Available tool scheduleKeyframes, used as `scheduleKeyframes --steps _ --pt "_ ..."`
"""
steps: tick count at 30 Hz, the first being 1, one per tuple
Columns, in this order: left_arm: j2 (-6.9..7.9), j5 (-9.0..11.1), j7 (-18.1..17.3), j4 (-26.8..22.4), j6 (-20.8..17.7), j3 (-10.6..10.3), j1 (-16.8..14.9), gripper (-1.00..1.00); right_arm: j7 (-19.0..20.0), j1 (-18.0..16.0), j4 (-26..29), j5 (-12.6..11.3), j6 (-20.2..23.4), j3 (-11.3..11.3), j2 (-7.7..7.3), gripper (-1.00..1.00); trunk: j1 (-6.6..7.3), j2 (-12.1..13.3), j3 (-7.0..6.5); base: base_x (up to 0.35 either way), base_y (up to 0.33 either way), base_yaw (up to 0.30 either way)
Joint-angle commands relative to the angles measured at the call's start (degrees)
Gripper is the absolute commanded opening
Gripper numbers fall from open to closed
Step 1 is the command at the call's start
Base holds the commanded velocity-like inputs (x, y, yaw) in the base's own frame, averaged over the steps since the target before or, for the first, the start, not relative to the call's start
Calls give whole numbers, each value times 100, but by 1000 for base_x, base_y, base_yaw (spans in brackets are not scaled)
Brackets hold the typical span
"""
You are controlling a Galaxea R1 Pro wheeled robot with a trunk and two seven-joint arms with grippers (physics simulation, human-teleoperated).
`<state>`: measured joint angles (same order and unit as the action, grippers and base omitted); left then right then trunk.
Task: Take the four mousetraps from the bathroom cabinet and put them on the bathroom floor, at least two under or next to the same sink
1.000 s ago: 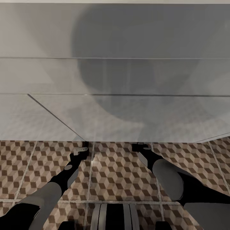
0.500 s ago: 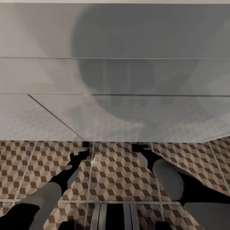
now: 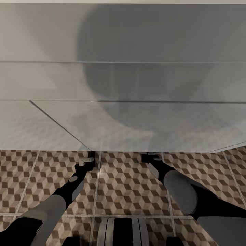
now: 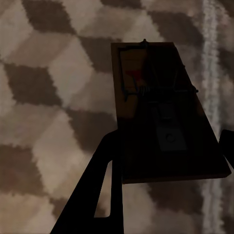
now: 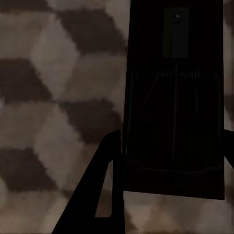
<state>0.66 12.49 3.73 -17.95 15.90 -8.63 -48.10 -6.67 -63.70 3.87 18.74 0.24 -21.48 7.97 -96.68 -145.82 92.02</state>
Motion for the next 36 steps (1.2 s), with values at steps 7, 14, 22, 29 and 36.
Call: scheduleKeyframes --steps 7,14,22,29,36 --pt "4 22 49 6 19 -51 -4 -100 -11 -2 -7 49 64 -84 -55 -100 1 -1 3 0 0 0" --pt "2 20 49 10 19 -51 -4 -100 133 -2 -9 51 223 -214 -65 -100 1 -1 3 0 0 0" --pt "4 22 49 10 19 -51 -6 -100 215 -2 -9 51 262 -248 -67 -100 1 -1 3 0 0 0" --pt "4 20 49 10 19 -51 -6 -100 226 -2 -9 51 266 -251 -67 -100 1 -1 3 0 0 0" --pt "4 17 49 11 19 -51 -4 -100 229 -2 -29 51 290 -252 -67 -100 1 -1 3 0 0 0"
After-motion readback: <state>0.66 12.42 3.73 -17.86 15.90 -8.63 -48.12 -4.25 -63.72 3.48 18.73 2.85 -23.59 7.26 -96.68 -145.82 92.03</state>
